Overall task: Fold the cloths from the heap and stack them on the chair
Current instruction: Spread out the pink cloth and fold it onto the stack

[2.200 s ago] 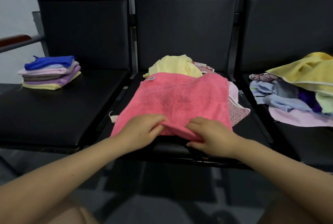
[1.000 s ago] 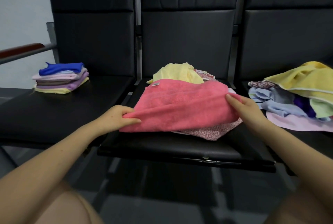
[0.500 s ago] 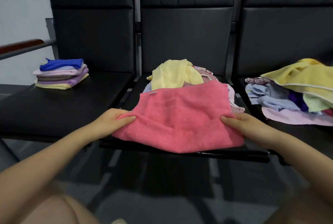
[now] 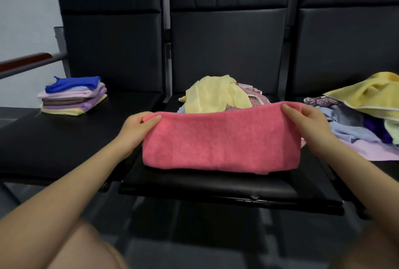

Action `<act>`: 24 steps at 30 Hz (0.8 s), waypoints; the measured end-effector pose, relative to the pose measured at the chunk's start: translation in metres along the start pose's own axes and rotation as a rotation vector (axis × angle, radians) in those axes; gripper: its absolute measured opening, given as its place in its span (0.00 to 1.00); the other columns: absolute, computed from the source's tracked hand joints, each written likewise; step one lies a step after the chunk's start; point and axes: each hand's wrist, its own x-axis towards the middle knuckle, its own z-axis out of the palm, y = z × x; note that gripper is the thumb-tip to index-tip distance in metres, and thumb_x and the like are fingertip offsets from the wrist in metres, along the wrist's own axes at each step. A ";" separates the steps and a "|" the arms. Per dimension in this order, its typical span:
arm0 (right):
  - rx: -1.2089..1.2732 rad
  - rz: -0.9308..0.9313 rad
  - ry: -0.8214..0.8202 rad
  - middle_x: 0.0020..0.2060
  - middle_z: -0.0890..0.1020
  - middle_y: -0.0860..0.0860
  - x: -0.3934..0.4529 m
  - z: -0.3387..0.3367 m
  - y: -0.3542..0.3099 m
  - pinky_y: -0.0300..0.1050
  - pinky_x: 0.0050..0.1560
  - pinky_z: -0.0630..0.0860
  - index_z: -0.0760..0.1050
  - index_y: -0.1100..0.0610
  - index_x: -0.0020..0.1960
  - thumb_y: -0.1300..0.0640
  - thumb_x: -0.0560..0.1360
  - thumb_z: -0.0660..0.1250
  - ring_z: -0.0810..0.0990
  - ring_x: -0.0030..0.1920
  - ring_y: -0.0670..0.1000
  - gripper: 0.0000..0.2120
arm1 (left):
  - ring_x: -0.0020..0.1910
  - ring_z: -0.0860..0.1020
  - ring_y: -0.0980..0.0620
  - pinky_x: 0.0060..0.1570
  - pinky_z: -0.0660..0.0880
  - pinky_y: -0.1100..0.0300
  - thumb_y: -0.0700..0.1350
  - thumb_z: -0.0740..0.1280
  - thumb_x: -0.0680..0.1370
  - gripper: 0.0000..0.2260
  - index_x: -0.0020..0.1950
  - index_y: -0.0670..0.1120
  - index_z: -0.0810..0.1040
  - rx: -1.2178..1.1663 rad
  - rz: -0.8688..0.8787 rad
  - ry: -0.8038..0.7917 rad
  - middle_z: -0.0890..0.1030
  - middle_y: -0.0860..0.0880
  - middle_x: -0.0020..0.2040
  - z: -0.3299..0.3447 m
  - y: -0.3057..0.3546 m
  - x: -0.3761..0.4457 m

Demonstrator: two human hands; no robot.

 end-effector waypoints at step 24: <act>0.280 0.240 -0.030 0.44 0.80 0.49 0.052 -0.014 0.050 0.40 0.38 0.73 0.77 0.55 0.57 0.57 0.75 0.70 0.78 0.41 0.47 0.11 | 0.63 0.74 0.45 0.58 0.68 0.56 0.53 0.68 0.77 0.24 0.70 0.44 0.72 0.308 -0.243 0.018 0.76 0.44 0.64 0.054 -0.027 0.075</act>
